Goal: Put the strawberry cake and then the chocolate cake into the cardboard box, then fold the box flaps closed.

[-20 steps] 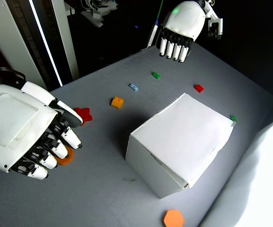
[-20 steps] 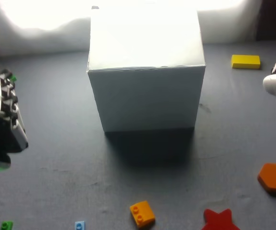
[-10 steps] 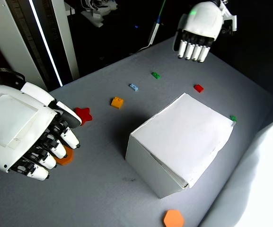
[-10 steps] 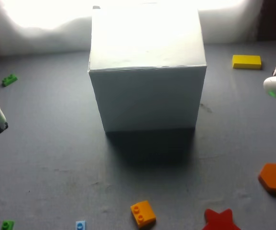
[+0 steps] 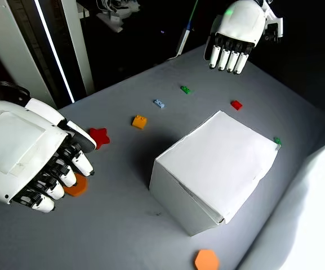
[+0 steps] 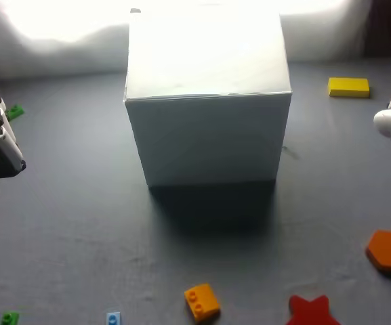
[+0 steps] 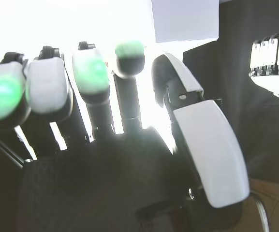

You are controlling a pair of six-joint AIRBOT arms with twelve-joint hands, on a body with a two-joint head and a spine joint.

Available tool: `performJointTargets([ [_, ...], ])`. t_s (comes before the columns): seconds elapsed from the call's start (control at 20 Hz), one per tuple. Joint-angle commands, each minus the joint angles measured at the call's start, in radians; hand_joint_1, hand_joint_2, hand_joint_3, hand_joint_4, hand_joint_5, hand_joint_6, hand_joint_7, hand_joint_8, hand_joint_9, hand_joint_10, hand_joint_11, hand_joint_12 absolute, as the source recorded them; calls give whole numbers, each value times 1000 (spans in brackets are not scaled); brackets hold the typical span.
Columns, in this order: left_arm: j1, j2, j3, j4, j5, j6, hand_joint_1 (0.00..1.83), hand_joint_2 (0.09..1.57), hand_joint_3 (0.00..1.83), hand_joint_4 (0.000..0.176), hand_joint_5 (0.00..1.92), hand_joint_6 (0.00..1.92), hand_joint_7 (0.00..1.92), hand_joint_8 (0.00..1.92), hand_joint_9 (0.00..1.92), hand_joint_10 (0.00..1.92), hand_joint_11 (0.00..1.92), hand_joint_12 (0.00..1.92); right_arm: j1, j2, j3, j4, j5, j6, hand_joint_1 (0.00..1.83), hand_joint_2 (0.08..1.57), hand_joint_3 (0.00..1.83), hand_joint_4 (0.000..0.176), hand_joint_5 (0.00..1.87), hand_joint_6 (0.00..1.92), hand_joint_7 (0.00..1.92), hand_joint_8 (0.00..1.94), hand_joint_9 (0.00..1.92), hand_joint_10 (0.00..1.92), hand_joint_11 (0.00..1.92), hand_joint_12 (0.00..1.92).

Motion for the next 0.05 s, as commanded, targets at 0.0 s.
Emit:
performJointTargets([
  [0.0,-12,2,6,-76,3,-3,446,1479,0,0,1022,1849,1137,1916,1172,1921,1108,1921,7,11,-2,-13,77,-4,405,1531,1,0,1085,1760,1356,1855,1400,1921,1306,1921],
])
